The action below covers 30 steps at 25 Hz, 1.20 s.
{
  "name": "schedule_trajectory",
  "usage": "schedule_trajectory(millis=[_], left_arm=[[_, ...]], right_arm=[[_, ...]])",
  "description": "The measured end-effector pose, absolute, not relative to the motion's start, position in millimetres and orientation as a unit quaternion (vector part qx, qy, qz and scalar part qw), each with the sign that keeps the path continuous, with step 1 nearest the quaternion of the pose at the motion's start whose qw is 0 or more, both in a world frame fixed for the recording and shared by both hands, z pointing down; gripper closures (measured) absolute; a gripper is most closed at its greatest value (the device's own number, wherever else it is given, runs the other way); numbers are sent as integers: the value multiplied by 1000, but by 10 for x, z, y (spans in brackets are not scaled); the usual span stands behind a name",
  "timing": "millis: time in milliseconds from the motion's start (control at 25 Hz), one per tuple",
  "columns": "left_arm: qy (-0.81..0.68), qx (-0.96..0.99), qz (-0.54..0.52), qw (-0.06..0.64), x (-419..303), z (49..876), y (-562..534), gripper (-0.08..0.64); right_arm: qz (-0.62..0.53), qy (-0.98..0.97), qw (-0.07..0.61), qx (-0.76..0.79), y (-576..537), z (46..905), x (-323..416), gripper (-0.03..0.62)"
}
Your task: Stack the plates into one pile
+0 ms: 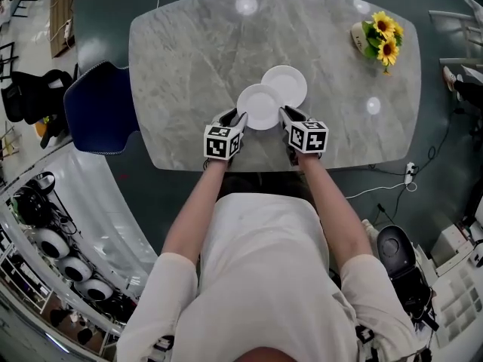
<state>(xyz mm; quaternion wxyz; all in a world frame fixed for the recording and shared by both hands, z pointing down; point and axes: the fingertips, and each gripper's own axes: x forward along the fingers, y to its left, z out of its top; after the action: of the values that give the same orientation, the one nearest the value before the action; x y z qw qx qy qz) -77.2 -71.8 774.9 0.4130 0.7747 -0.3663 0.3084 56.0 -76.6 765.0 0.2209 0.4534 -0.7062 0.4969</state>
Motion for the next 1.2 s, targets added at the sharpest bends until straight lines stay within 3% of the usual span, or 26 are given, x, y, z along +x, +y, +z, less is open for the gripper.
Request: schedule_trajectory(millis=[800, 960, 1080, 1200], left_arm=[[-315, 802, 320, 395, -86, 7830, -1161, 425], [-299, 810, 326, 385, 19, 7845, -1215, 401], [-284, 818, 328, 379, 90, 7825, -1208, 363], [-282, 823, 324, 373, 120, 7787, -1202, 319]], right_arm=[[463, -691, 242, 499, -1066, 7751, 1218, 512], [447, -697, 255, 499, -1119, 7772, 1273, 507], [435, -702, 261, 500, -1145, 7756, 1272, 449], [423, -708, 259, 504, -1177, 7696, 1260, 449]])
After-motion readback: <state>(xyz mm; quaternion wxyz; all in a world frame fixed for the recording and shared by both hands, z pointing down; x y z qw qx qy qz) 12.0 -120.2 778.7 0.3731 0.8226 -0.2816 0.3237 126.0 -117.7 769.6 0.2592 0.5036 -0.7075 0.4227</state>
